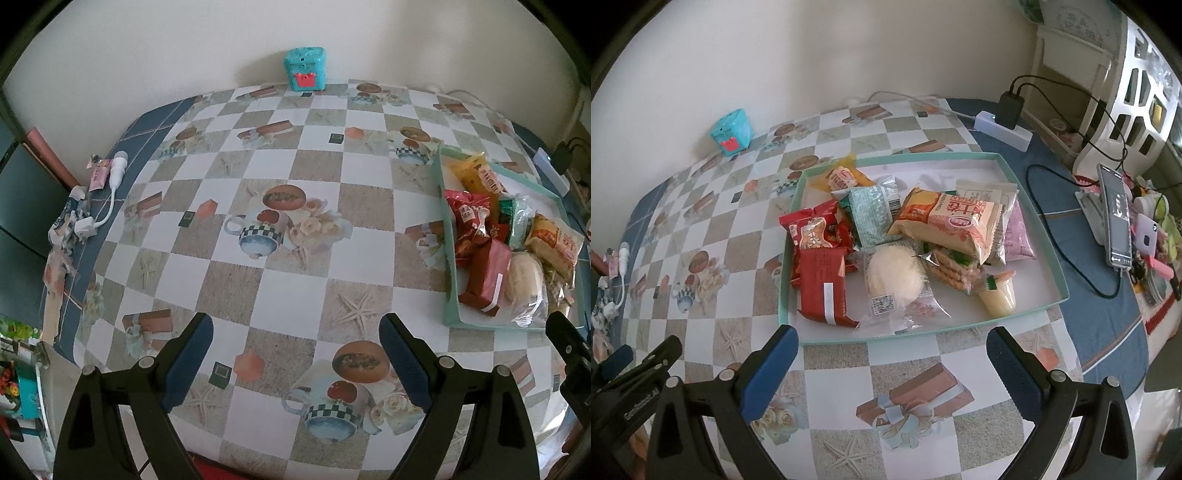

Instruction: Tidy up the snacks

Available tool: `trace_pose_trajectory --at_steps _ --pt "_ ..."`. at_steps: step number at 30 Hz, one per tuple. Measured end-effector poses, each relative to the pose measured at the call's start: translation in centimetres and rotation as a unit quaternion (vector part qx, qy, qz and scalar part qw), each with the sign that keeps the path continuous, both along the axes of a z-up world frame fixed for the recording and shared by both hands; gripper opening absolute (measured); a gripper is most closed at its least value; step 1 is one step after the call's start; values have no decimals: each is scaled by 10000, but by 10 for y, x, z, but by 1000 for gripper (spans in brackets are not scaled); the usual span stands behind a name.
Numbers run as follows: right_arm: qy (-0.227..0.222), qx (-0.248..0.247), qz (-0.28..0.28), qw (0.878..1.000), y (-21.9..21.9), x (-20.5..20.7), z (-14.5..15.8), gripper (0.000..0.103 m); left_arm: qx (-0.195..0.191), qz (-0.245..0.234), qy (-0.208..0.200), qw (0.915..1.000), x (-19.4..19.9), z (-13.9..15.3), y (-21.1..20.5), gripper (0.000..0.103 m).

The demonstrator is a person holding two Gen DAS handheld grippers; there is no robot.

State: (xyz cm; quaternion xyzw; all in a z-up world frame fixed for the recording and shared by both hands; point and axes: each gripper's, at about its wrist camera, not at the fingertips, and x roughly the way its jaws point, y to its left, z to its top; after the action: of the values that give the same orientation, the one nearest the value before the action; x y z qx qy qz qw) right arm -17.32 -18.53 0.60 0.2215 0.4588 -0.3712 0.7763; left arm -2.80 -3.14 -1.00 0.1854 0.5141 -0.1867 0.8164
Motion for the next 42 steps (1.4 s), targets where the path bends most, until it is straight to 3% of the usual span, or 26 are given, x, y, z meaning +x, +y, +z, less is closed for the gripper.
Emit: trace_pose_trajectory --at_steps 42 --pt "59 41 79 9999 3 3 -4 103 102 58 110 9999 3 -9 1 92"
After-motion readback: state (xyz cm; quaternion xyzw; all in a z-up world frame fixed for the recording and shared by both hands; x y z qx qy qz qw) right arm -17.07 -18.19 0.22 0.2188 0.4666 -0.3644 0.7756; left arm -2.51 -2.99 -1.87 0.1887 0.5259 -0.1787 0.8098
